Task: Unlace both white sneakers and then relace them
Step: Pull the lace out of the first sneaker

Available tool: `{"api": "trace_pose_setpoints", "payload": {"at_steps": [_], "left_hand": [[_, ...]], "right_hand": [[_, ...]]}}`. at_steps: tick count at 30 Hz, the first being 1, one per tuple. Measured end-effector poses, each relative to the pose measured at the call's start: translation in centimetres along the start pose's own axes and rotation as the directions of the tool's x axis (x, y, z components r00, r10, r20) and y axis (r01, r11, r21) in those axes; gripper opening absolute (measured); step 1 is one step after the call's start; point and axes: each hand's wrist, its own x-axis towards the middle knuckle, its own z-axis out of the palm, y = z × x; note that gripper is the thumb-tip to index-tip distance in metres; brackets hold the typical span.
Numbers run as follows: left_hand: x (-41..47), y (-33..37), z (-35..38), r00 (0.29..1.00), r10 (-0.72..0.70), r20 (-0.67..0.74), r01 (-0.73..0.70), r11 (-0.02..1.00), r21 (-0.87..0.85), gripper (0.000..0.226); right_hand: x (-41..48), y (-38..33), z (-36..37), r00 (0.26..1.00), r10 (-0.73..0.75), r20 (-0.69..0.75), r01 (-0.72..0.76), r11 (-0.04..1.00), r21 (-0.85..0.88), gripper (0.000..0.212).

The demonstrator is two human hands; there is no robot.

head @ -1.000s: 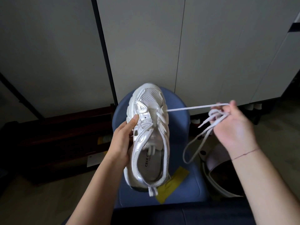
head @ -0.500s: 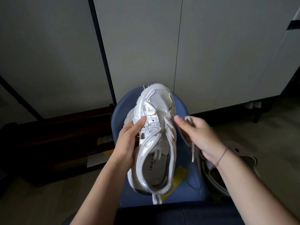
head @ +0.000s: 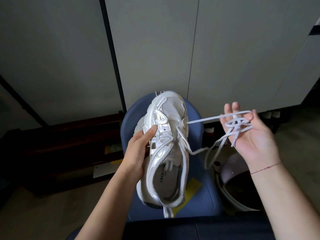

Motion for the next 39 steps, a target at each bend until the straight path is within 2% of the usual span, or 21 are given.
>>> {"api": "trace_pose_setpoints", "payload": {"at_steps": [2,3,5,6,8,10,11,15,17,18,21,22,24,25,27,31,33,34,36,38,39], "left_hand": [[-0.1,-0.2,0.3,1.0,-0.014,0.001,0.014,1.0,0.015,0.036],[-0.1,-0.2,0.5,1.0,-0.021,0.002,0.021,1.0,0.02,0.036],[-0.1,-0.2,0.7,1.0,-0.024,0.001,0.024,0.999,0.026,0.035],[-0.2,-0.2,0.8,1.0,-0.019,0.006,0.019,1.0,0.025,0.032],[-0.2,-0.1,0.9,1.0,-0.012,0.013,0.012,1.0,0.013,0.026],[-0.3,-0.1,0.8,1.0,-0.008,0.01,0.008,1.0,0.007,0.031],[-0.3,-0.1,0.8,1.0,-0.007,0.006,0.006,1.0,0.009,0.034],[-0.1,0.0,0.4,1.0,-0.001,-0.013,0.001,1.0,0.017,0.032],[-0.2,0.0,0.4,1.0,-0.001,-0.009,0.002,1.0,0.026,0.03],[-0.2,0.0,0.4,1.0,-0.002,-0.004,0.002,1.0,0.026,0.03],[-0.2,0.1,0.4,1.0,0.004,-0.001,-0.004,1.0,0.007,0.033],[-0.1,0.2,0.3,1.0,0.01,-0.01,-0.01,1.0,0.001,0.036],[0.0,0.3,0.1,0.999,0.015,-0.03,-0.015,1.0,-0.005,0.04],[0.0,0.4,0.0,0.999,0.016,-0.037,-0.017,1.0,-0.008,0.04],[0.0,0.4,0.0,0.999,0.014,-0.036,-0.014,1.0,-0.007,0.034],[-0.5,0.0,0.9,1.0,0.004,0.03,-0.005,1.0,0.014,0.027],[-0.6,-0.1,1.1,0.999,0.006,0.053,-0.007,1.0,0.012,0.023],[-0.6,-0.2,1.2,0.998,0.011,0.059,-0.012,1.0,0.012,0.021],[-0.6,-0.3,1.3,0.998,0.021,0.065,-0.022,1.0,0.013,0.017],[-0.5,-0.5,1.3,0.997,0.038,0.066,-0.038,0.999,0.004,0.018],[-0.4,-0.5,1.3,0.997,0.045,0.063,-0.046,0.999,0.0,0.021]], "right_hand": [[-0.2,0.6,0.4,0.998,0.056,-0.003,-0.055,0.997,0.049,0.05],[-0.1,1.2,0.7,0.996,0.086,-0.015,-0.086,0.996,-0.035,0.047],[0.0,3.0,0.9,0.998,0.051,-0.045,-0.065,0.921,-0.384,0.039],[0.0,4.0,0.7,0.999,-0.007,-0.041,-0.017,0.827,-0.562,0.035],[-0.3,5.5,0.5,0.99,-0.126,0.057,0.115,0.519,-0.847,0.024],[-0.8,6.2,0.7,0.963,-0.152,0.224,0.249,0.168,-0.954,0.021],[-1.0,6.3,0.9,0.951,-0.15,0.269,0.28,0.058,-0.958,0.022],[-1.4,5.9,1.5,0.925,-0.143,0.353,0.339,-0.116,-0.934,0.04],[-1.3,5.8,1.4,0.93,-0.113,0.349,0.341,-0.086,-0.936,0.043],[-1.2,5.6,1.3,0.943,-0.118,0.311,0.315,0.015,-0.949,0.042],[-0.5,4.7,1.3,0.973,-0.219,0.078,0.184,0.52,-0.834,0.045],[-0.3,4.0,1.3,0.968,-0.249,-0.002,0.171,0.669,-0.724,0.044],[0.1,2.5,1.2,0.965,-0.223,-0.137,0.139,0.882,-0.45,0.041],[0.1,1.9,1.2,0.972,-0.165,-0.168,0.105,0.942,-0.318,0.039],[-0.1,1.4,0.8,0.991,-0.049,-0.123,0.021,0.977,-0.213,0.041],[-0.4,2.5,1.0,0.998,0.067,-0.014,-0.069,0.99,-0.122,0.05],[-0.5,3.5,1.6,0.999,0.024,-0.028,-0.033,0.927,-0.372,0.047],[-0.5,4.1,1.5,0.999,-0.041,-0.012,0.029,0.854,-0.52,0.043],[-0.6,5.1,1.0,0.985,-0.162,0.064,0.152,0.619,-0.77,0.035],[-1.0,5.6,0.8,0.952,-0.226,0.208,0.262,0.242,-0.934,0.029],[-1.1,5.7,0.9,0.938,-0.222,0.266,0.292,0.091,-0.952,0.029]]}}
